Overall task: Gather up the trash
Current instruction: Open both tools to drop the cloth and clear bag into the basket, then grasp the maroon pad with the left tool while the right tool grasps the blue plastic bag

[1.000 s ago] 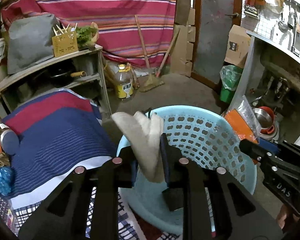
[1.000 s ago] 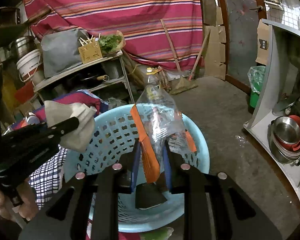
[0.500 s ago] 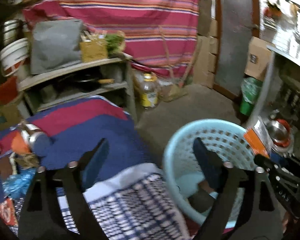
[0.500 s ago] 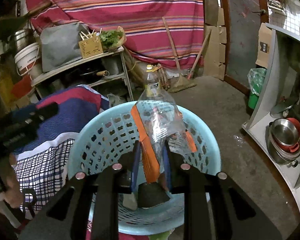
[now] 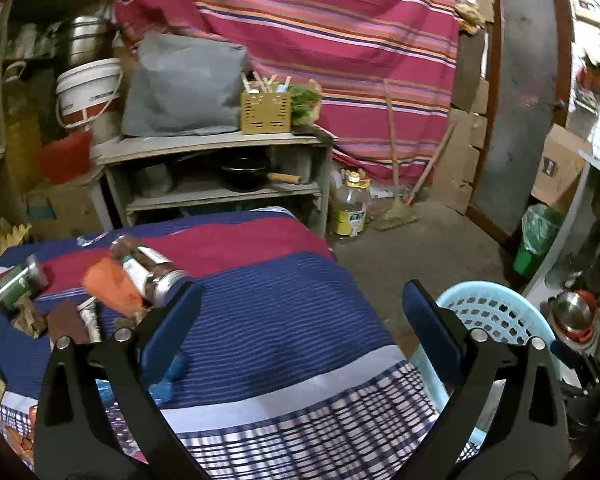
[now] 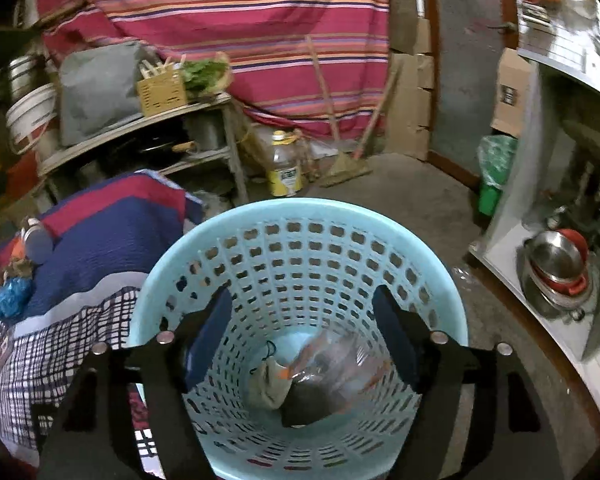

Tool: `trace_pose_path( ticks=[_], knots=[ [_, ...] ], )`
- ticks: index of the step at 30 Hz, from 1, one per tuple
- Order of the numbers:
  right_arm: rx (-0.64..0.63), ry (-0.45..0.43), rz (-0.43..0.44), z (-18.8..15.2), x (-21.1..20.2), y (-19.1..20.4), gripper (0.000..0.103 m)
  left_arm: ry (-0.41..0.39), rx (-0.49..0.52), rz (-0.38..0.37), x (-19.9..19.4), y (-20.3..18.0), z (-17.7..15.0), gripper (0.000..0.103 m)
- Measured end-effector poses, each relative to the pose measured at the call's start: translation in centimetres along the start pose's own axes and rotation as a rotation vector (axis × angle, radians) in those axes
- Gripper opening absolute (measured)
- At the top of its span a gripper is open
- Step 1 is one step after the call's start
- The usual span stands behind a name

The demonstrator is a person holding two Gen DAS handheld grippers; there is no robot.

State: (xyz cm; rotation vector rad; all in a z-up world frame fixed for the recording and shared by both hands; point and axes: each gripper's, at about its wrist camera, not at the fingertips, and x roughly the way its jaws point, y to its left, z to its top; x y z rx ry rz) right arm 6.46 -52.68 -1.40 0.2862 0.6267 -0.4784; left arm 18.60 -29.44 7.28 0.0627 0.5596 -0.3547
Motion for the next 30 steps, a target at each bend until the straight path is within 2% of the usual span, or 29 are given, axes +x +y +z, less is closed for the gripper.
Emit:
trace_pose_path(
  ticks=[6,11,18,23,27,30],
  knots=[
    [-0.032,-0.056,0.018,-0.3,-2.2,3.5,0.082,-0.043,0.037,0.063,-1.8,2.7,0.1,0.097],
    [-0.070,-0.106,0.077,-0.4,-4.4,8.4,0.087,-0.056,0.047,0.115,-3.3,6.8,0.0,0.097],
    [-0.164,-0.111,0.176,-1.1,-5.3,16.3,0.088,-0.028,0.036,0.200,-4.6,13.4,-1.6,0.097],
    [-0.215,-0.108,0.239,-1.3,-5.2,21.4,0.088,0.021,0.011,0.297,-4.5,19.2,-3.3,0.097],
    [-0.279,-0.104,0.271,-1.8,-4.6,25.2,0.088,0.056,-0.019,0.356,-4.5,23.6,-4.2,0.097],
    [-0.352,-0.091,0.286,-2.6,-3.7,27.7,0.088,0.073,-0.058,0.372,-4.7,25.9,-4.7,0.097]
  ],
)
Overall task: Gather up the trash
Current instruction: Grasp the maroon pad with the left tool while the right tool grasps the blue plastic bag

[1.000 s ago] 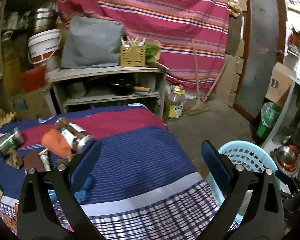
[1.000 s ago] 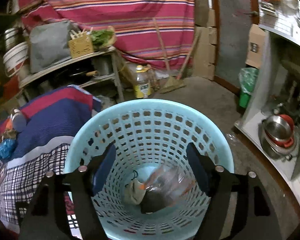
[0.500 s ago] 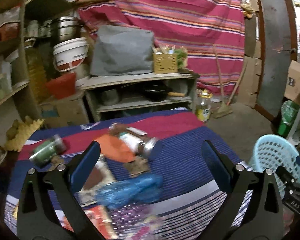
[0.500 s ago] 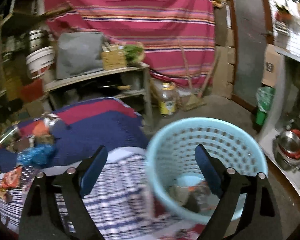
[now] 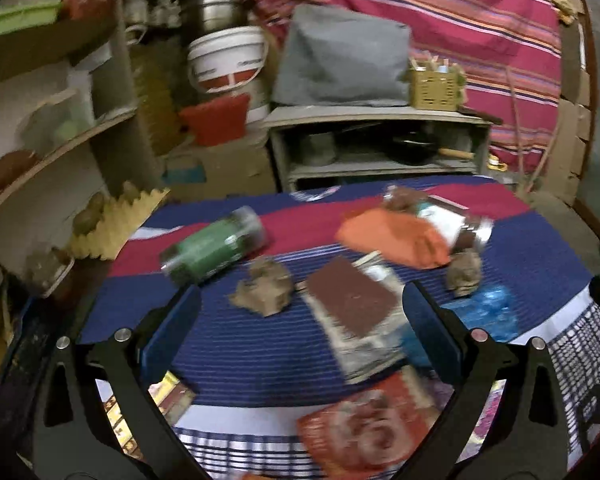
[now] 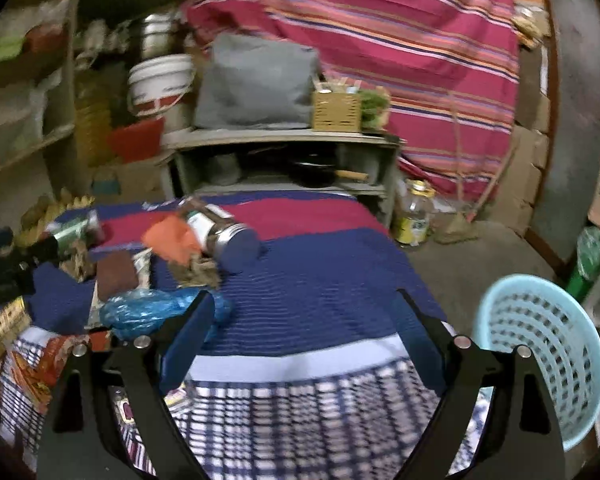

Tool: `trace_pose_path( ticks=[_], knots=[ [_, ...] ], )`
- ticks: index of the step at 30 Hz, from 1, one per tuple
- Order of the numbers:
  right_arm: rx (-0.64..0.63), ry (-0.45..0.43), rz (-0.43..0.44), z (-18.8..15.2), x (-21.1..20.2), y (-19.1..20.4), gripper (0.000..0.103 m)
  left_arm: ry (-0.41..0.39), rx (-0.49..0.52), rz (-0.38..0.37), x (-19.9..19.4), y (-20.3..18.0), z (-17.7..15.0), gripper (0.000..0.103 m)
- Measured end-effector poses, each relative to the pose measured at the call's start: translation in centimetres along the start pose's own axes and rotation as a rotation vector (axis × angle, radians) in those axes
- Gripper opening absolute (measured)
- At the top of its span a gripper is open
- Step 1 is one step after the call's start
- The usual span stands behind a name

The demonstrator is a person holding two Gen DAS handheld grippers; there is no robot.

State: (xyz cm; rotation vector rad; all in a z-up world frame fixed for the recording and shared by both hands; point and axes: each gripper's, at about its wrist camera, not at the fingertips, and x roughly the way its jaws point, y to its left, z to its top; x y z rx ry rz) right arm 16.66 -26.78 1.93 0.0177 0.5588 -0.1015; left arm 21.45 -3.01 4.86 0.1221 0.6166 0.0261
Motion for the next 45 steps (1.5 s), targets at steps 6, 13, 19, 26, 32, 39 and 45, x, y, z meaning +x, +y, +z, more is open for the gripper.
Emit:
trace_pose_path(
  ticks=[6,13,19,26,32,39,45],
  knots=[
    [-0.059,0.071,0.089,0.2,3.4,2.9,0.088,0.045,-0.049,0.030,1.6,2.5,-0.7,0.097],
    [-0.144,0.191,0.136,-0.9,7.2,5.4,0.083,0.076,-0.092,-0.006,2.4,3.0,-0.9,0.097],
    [-0.073,0.238,0.237,-1.3,7.9,4.4,0.034,0.122,-0.106,0.001,3.8,2.5,-1.2,0.097],
    [-0.064,0.176,0.214,-1.2,6.3,3.1,0.014,0.116,-0.073,0.009,3.8,1.1,-1.3,0.097],
    [0.016,0.131,0.142,-0.5,4.9,-0.9,0.012,0.134,-0.071,-0.027,4.9,-0.9,-0.7,0.097],
    [0.101,0.147,0.104,-1.4,5.0,-4.2,0.012,0.232,-0.115,-0.048,8.6,-3.6,0.4,0.097],
    [0.098,0.142,0.088,-1.5,5.2,-4.5,0.012,0.300,-0.209,-0.045,11.1,-3.5,-0.4,0.097]
  ],
)
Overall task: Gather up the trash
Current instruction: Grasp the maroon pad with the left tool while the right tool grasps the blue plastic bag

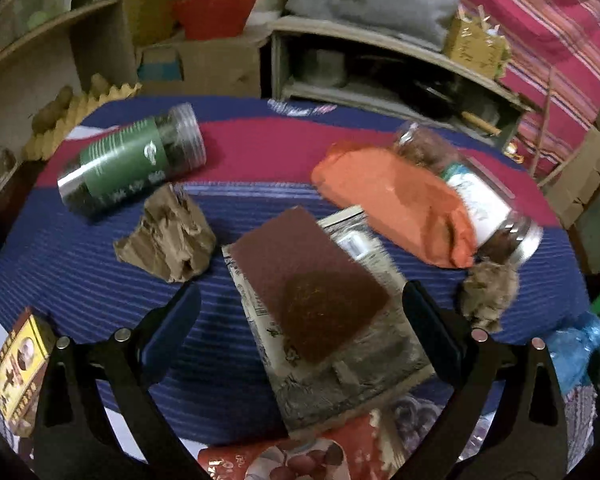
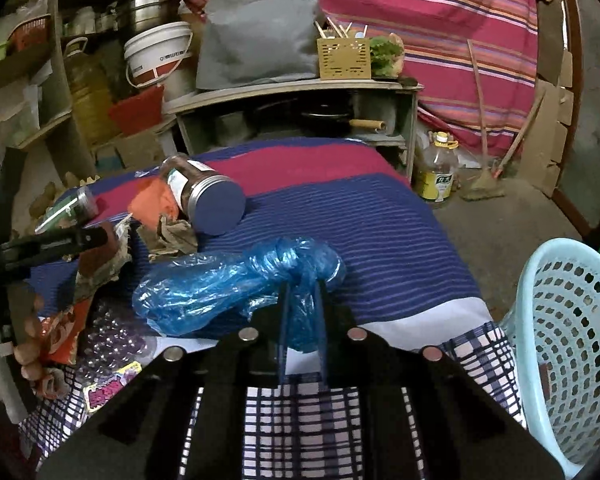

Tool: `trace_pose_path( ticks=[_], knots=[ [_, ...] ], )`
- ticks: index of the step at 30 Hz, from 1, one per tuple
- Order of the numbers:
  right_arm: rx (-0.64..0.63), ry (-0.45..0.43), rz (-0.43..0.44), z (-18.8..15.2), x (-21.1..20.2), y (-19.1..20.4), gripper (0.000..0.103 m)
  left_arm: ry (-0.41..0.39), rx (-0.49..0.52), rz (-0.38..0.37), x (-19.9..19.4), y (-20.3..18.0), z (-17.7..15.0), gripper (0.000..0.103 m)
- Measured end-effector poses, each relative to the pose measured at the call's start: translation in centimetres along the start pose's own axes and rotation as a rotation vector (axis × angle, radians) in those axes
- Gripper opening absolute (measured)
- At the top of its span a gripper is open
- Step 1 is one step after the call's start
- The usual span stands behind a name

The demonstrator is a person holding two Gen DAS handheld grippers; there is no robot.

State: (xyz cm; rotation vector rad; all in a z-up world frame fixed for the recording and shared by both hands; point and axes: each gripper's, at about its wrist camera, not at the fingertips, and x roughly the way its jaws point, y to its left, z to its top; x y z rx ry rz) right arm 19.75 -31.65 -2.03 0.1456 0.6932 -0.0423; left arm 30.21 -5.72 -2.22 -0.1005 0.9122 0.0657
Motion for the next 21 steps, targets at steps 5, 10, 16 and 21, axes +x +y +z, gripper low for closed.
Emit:
trace_pose_path(
  ticks=[5,10,16,21],
  knots=[
    [-0.013,0.012,-0.006,-0.3,0.4,0.3,0.012,0.012,0.026,0.042,1.0,-0.5,-0.3,0.097],
    [-0.039,0.012,-0.014,-0.4,0.4,0.8,0.012,0.051,0.016,-0.002,1.9,-0.3,-0.2,0.078],
    [-0.044,0.008,-0.018,-0.4,0.4,0.8,0.012,0.037,0.015,-0.022,1.5,0.0,-0.3,0.056],
    [-0.046,-0.015,-0.027,-0.1,-0.4,0.5,0.012,0.002,0.033,-0.031,0.4,0.3,-0.4,0.047]
  ],
)
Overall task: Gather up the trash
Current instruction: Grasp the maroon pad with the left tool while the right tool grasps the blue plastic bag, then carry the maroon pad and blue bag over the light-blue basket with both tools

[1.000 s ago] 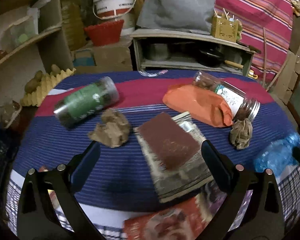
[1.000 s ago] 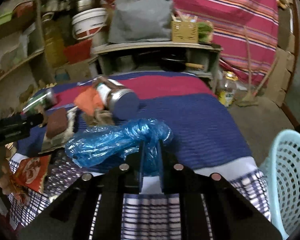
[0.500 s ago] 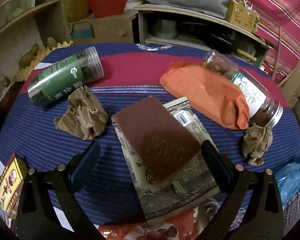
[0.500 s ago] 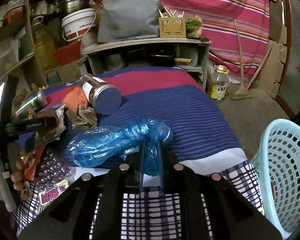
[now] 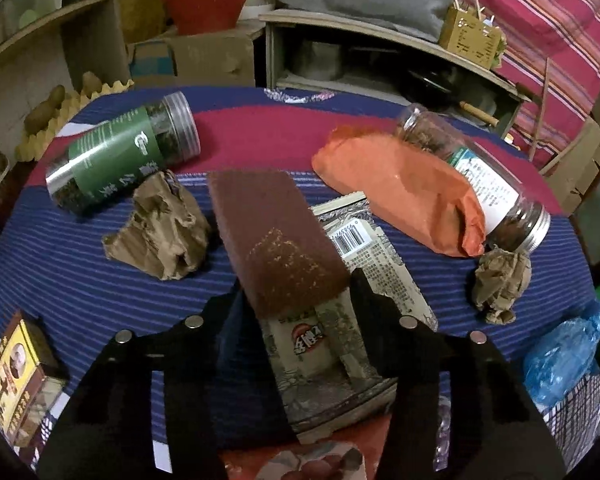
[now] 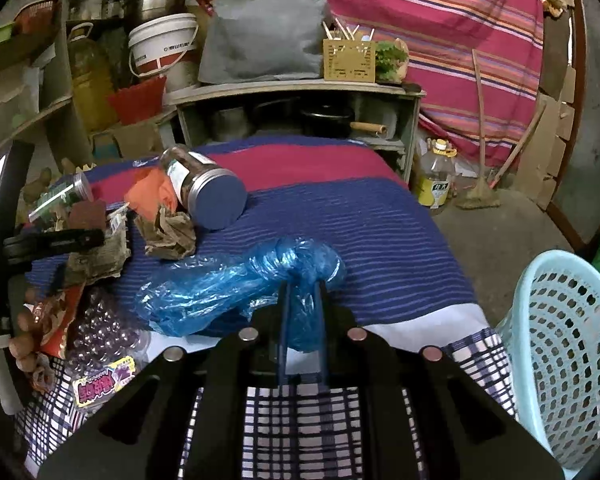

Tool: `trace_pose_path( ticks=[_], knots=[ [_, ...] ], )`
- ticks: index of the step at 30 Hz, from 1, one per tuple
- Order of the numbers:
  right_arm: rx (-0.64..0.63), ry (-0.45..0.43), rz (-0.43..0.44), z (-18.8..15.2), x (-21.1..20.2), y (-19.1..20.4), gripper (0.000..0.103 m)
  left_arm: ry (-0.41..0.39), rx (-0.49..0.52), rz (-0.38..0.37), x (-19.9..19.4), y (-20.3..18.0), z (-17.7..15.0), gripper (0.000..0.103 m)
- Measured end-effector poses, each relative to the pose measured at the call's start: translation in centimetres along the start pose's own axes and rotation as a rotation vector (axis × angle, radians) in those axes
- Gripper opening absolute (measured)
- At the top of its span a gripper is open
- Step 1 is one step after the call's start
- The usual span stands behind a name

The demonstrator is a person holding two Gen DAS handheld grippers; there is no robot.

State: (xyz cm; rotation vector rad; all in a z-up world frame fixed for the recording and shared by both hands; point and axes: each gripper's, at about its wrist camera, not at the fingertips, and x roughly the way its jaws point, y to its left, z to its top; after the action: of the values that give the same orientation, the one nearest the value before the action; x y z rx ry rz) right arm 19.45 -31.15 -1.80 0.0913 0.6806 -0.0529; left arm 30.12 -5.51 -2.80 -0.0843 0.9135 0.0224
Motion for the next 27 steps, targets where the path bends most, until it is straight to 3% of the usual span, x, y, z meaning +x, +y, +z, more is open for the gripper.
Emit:
trace_pose_path(
  ticks=[6,8,11,18,19,21,23,27],
  knots=[
    [0.015,-0.027,0.002,0.6,-1.3,-0.7,0.012,-0.053,0.013,0.029,-2.1,0.9,0.1,0.045],
    [0.022,-0.039,0.005,0.8,-2.0,-1.0,0.012,-0.074,0.012,0.021,-3.2,1.5,0.3,0.017],
    [0.035,-0.061,0.009,1.1,-3.1,-1.5,0.012,-0.100,-0.001,-0.006,-4.6,2.2,0.1,0.015],
    [0.070,-0.076,0.019,1.0,-4.4,-2.4,0.012,-0.086,0.019,0.048,-4.7,3.0,-0.5,0.014],
    [0.074,-0.077,0.019,0.9,-4.5,-2.6,0.012,-0.087,0.018,0.059,-4.7,3.1,-0.5,0.016],
    [0.083,-0.071,0.022,0.9,-4.4,-2.9,0.012,-0.081,0.017,0.089,-4.3,3.4,-0.5,0.028],
    [0.085,-0.065,0.023,0.9,-4.2,-3.0,0.012,-0.071,0.007,0.125,-4.1,3.7,-0.4,0.057],
    [0.084,-0.054,0.021,1.0,-3.7,-3.0,0.012,-0.073,-0.030,0.169,-4.4,5.7,-0.2,0.075]
  ],
)
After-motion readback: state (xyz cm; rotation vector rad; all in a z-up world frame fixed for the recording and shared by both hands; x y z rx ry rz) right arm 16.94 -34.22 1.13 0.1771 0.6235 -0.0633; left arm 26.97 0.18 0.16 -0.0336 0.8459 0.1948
